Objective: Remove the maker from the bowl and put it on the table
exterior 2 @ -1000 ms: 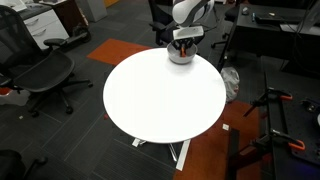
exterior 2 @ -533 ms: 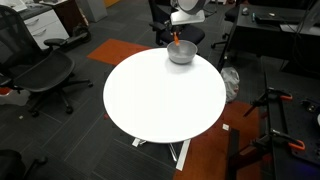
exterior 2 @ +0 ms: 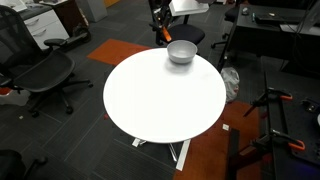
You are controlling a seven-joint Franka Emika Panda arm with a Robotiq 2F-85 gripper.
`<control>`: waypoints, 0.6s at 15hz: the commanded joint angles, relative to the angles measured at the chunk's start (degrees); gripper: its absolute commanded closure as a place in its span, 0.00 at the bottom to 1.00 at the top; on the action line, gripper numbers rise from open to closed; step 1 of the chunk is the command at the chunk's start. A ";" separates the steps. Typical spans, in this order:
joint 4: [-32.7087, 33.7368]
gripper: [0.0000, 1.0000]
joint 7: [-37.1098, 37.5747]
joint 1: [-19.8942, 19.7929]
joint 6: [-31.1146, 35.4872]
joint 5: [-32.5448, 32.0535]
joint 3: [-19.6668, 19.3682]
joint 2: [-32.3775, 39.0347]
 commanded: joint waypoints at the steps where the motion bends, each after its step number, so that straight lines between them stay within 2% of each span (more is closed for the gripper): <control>1: -3.22 0.95 -9.92 -3.34 2.74 9.16 9.26 -2.27; 3: -2.39 0.95 -16.96 -5.65 0.98 16.77 15.33 -1.09; 5: -1.53 0.95 -22.53 -7.16 -1.35 22.55 19.68 0.02; 7: -0.89 0.95 -25.64 -7.55 -3.54 25.13 21.55 1.32; 9: -0.19 0.95 -25.51 -6.70 -5.52 24.43 20.76 3.14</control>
